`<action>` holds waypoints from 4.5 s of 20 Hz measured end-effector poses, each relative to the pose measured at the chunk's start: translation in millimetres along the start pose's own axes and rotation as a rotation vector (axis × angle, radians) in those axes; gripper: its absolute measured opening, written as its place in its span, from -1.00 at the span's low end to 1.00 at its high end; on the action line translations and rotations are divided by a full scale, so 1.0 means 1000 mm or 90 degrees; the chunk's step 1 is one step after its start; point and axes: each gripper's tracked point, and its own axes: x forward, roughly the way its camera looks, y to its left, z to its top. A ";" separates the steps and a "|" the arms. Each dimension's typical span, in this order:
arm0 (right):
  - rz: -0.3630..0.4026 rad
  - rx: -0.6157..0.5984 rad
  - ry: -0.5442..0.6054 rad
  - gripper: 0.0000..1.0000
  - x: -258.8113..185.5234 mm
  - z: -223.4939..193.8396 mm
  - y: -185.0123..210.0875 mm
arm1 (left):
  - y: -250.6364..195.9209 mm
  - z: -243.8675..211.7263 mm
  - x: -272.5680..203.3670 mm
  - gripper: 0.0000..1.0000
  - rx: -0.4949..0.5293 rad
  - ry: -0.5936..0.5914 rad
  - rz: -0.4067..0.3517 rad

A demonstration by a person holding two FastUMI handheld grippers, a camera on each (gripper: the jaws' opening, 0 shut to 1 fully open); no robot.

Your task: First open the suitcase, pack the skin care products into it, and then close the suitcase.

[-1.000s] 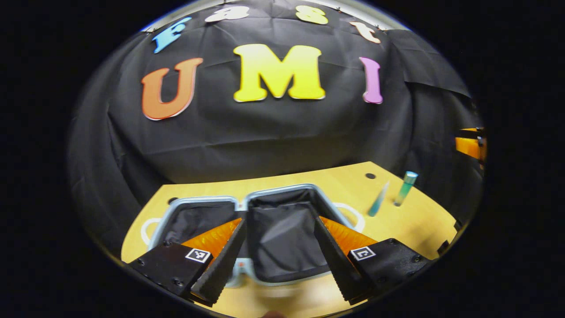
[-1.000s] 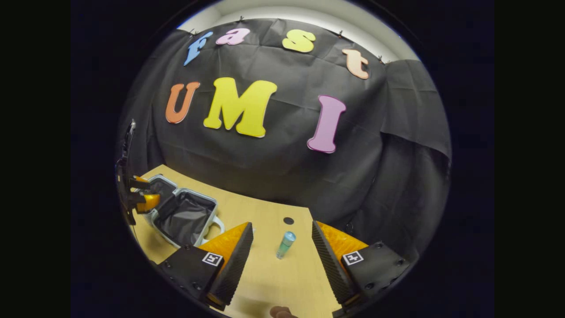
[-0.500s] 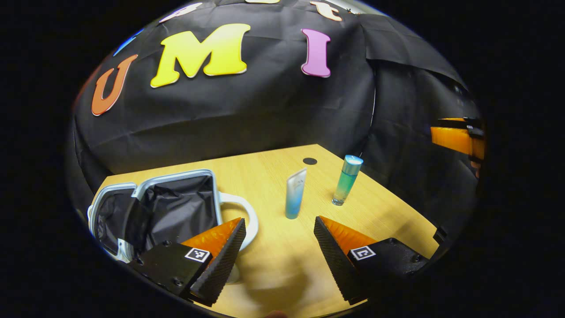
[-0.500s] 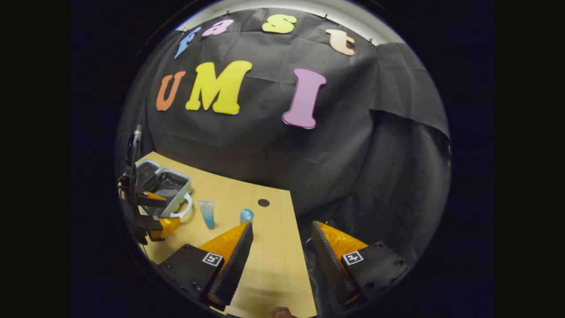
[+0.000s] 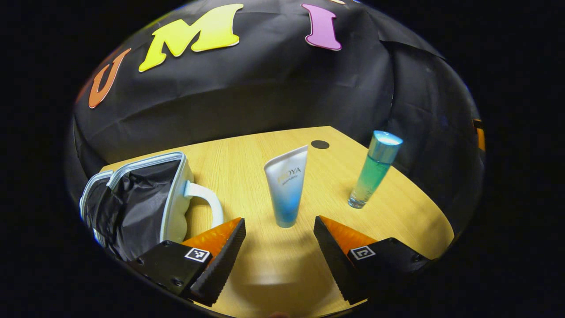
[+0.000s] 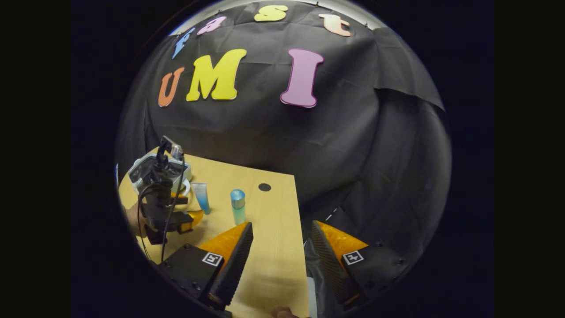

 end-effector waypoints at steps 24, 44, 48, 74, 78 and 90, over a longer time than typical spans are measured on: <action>0.042 -0.013 0.032 0.60 0.049 -0.023 0.048 | -0.019 0.013 0.029 -0.12 -0.016 -0.012 -0.050; 0.054 0.058 0.033 -0.09 0.191 -0.043 0.134 | 0.147 -0.015 -0.176 -0.13 -0.124 0.017 0.118; 0.032 0.068 0.042 -0.29 0.171 -0.040 0.137 | 0.188 -0.021 -0.188 -0.13 -0.141 0.026 0.151; 0.061 0.086 0.012 -0.29 -0.052 0.043 0.233 | 0.267 -0.098 -0.086 0.01 -0.078 0.277 0.139; 0.065 0.089 0.014 -0.28 -0.050 0.039 0.229 | 0.268 -0.095 -0.083 -0.10 -0.057 0.285 0.157; 0.141 0.088 0.008 -0.31 -0.038 0.063 0.269 | 0.262 -0.046 -0.125 0.72 -0.075 0.154 0.166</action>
